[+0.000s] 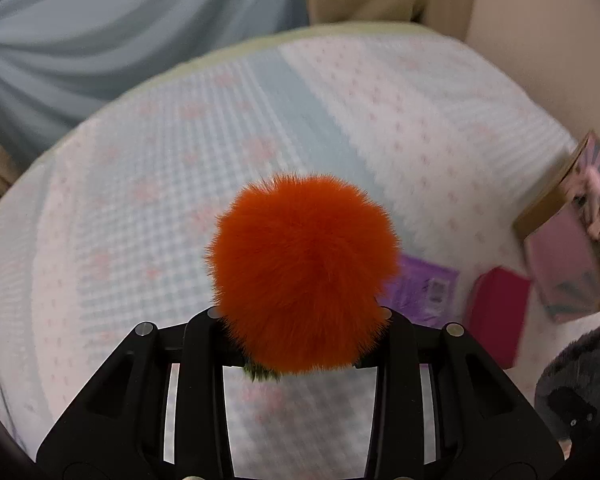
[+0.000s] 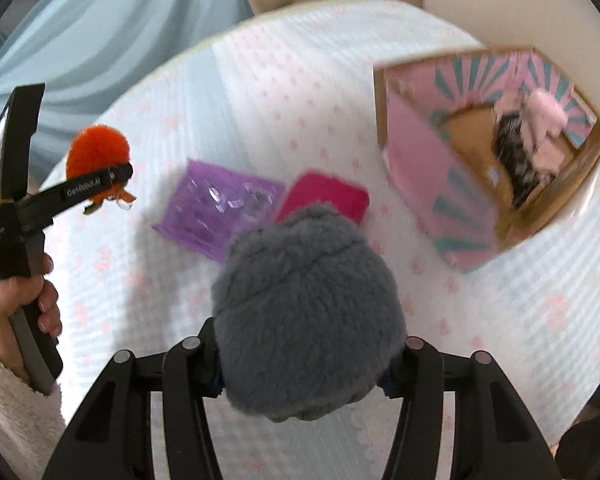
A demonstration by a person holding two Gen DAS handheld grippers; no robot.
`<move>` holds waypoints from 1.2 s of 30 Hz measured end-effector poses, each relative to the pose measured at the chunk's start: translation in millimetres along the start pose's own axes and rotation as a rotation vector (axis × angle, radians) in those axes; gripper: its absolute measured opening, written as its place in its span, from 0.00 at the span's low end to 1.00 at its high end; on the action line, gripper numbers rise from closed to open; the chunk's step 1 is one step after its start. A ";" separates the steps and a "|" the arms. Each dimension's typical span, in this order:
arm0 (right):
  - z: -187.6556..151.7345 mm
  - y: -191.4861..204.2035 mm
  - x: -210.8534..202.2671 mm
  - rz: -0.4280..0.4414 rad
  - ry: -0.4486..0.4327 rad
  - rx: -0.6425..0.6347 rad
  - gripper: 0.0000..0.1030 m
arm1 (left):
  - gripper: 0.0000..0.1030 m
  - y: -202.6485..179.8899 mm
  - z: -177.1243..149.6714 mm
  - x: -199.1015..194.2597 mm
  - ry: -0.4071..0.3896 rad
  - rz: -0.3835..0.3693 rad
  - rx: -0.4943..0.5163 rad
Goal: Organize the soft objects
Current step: 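Carry pompom and grey fuzzy item into the box and open both tools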
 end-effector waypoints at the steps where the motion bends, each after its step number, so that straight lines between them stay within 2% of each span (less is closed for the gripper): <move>1: 6.5 -0.2 -13.9 0.006 -0.016 -0.013 0.49 | 0.29 -1.0 3.0 -10.5 -0.007 0.002 -0.008; 12: 70.7 -16.2 -134.2 0.068 -0.150 -0.187 0.49 | 0.29 -37.7 25.6 -159.3 -0.107 0.056 -0.151; 18: 102.5 -49.2 -190.1 0.099 -0.204 -0.259 0.49 | 0.29 -81.6 17.1 -218.5 -0.121 0.062 -0.263; 20: 111.3 -64.9 -207.7 0.100 -0.227 -0.282 0.49 | 0.29 -106.8 12.3 -236.4 -0.129 0.056 -0.291; 27: 134.2 -124.7 -241.8 0.096 -0.265 -0.326 0.49 | 0.29 -188.8 9.1 -254.4 -0.149 0.024 -0.298; 33: 149.4 -180.7 -241.6 0.068 -0.241 -0.320 0.49 | 0.29 -264.8 15.3 -239.5 -0.121 -0.030 -0.277; 36: 157.2 -208.8 -240.3 0.057 -0.231 -0.290 0.49 | 0.29 -290.0 18.5 -227.6 -0.102 -0.051 -0.259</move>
Point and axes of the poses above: each gripper's, at about its wrist camera, not at the fingertips, and x roughly the way its jaws point, y to its left, z to its top, the point moved 2 cm from there along x, roughly the way its jaws point, and after that the axes turned 7 degrees about -x, right-handed, at the moved point
